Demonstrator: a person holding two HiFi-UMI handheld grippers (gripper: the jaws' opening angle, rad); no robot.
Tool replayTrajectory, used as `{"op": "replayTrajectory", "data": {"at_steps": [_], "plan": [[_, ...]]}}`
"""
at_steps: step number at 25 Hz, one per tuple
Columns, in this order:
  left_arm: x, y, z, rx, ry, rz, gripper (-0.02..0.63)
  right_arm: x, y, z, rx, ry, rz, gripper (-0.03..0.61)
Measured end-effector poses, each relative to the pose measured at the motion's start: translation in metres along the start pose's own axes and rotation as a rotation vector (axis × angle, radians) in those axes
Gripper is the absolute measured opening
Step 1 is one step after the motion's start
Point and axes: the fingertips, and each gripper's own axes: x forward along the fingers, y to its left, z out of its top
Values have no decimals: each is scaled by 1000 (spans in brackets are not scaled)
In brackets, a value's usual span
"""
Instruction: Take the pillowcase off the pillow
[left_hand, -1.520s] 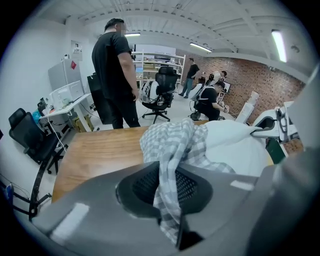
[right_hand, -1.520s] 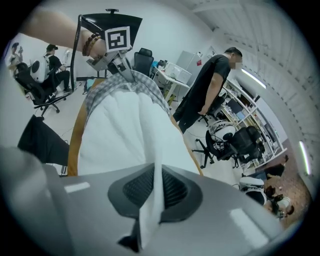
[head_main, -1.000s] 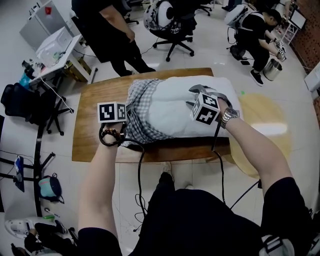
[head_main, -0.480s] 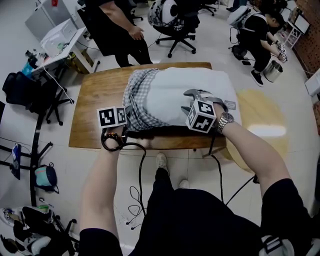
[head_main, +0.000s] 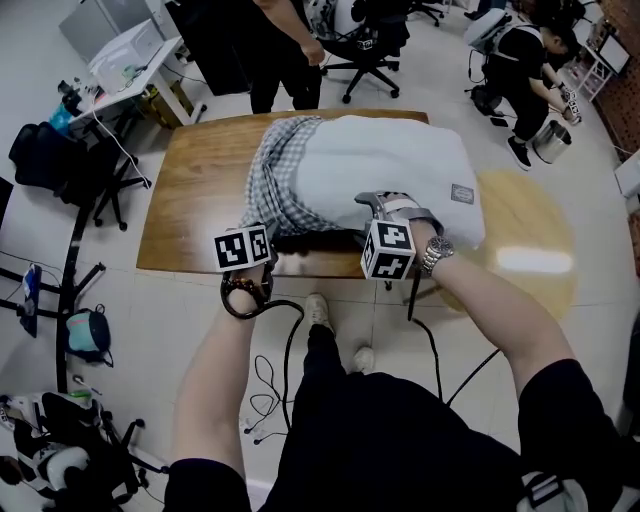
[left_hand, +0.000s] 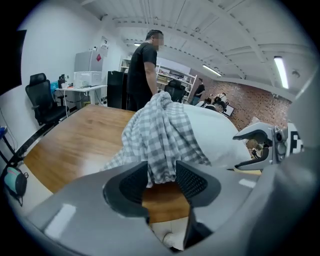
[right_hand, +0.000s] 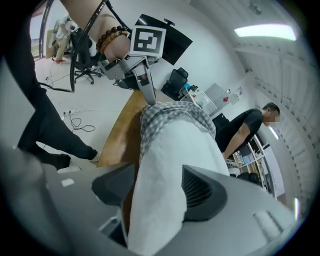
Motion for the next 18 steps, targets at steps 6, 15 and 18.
{"op": "replayTrajectory", "data": {"at_steps": [6, 15, 18], "plan": [[16, -15, -25, 3, -27, -31, 212, 21, 14, 1, -97, 29, -45, 310], [43, -15, -36, -35, -48, -67, 259, 49, 5, 2, -179, 107, -130, 313], [56, -10, -35, -73, -47, -67, 259, 58, -3, 2, -216, 135, -153, 312]]}}
